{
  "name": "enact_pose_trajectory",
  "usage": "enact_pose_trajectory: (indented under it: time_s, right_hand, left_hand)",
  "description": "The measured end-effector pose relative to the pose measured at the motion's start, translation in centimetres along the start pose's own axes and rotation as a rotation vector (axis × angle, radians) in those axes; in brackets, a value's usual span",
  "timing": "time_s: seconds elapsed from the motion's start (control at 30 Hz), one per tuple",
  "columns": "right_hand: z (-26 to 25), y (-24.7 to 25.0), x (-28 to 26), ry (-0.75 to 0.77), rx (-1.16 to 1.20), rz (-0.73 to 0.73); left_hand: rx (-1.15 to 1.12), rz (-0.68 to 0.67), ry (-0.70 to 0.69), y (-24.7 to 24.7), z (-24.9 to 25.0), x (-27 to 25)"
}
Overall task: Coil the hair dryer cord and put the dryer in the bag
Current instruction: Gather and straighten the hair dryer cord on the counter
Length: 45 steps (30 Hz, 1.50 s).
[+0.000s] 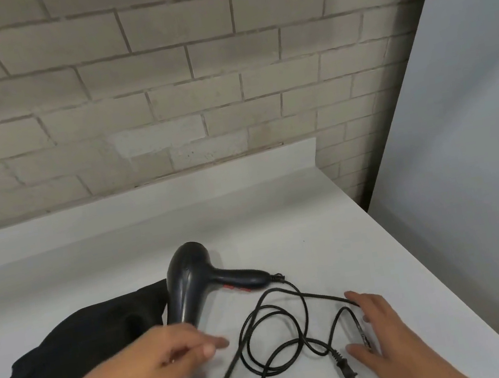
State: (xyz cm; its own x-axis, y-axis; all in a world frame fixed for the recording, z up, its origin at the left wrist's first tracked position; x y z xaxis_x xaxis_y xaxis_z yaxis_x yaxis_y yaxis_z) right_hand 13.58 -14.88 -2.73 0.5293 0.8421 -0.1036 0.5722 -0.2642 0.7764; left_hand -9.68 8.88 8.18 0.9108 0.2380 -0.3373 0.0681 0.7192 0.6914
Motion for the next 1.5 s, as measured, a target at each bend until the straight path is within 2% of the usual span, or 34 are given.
enact_pose_trajectory:
  time_s: [0.1,0.17,0.3,0.43,0.53,0.63,0.67,0.73,0.83,0.9,1.03,1.2,1.4,1.5]
  right_hand:
    - [0.1,-0.6,0.2,-0.049,-0.016,-0.004]
    - [0.0,-0.5,0.1,-0.071,-0.008,-0.002]
    - [-0.1,-0.5,0.2,-0.096,-0.028,-0.015]
    - [-0.4,-0.2,-0.2,-0.136,-0.044,-0.008]
    - [-1.2,0.4,-1.0,-0.121,-0.102,0.141]
    - [-4.3,0.7,-2.1,0.096,-0.062,0.359]
    - [-5.4,0.7,-2.2,0.121,-0.026,0.330]
    - [-7.6,0.1,-2.3,0.054,0.125,0.120]
    - [-10.4,-0.9,-1.8,0.007,0.149,-0.166]
    - [-11.4,-1.7,-1.0,0.002,0.161,-0.208]
    - [-11.0,-1.1,0.7,0.057,0.260,-0.051]
    - [-9.4,3.4,3.0,0.065,0.328,0.128]
    - [-7.2,8.5,7.3,-0.024,0.452,0.430]
    - [-6.5,8.7,9.0,-0.076,0.518,0.494]
  left_hand:
    - [0.096,0.107,-0.048,2.7,0.9,3.5]
    - [0.186,0.127,-0.067,3.2,0.8,7.4]
    - [0.447,-0.016,-0.027,1.0,1.1,15.2]
    - [0.567,-0.146,0.027,-2.1,1.8,19.4]
    - [0.603,-0.186,0.035,-3.5,1.6,21.0]
    - [0.587,-0.160,0.028,-3.8,1.0,21.4]
    - [0.567,-0.149,0.027,-3.7,0.9,21.4]
    - [0.527,-0.120,0.019,-3.1,1.1,21.3]
    - [0.474,-0.054,0.010,-1.4,1.6,20.9]
    - [0.428,0.001,0.009,0.2,1.5,20.4]
    - [0.280,0.199,-0.035,4.6,1.3,17.9]
    - [0.113,0.465,-0.131,8.9,0.8,12.4]
    - [-0.045,0.713,-0.208,9.0,0.1,6.3]
    - [-0.103,0.801,-0.198,8.0,-0.3,4.2]
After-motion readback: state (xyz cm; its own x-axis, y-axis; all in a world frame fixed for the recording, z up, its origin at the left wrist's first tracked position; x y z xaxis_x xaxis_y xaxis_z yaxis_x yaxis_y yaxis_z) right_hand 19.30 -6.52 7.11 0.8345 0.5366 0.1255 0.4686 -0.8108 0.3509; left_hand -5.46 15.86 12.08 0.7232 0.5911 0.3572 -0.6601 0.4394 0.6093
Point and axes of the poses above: each hand's wrist, its own x-axis towards the middle knuckle, its own y-axis out of the back of the hand, z = x × y, the point moved 4 cm from there along x, towards the middle knuckle, and after that the axes turned 1 degree about y, right-handed, at the moved point
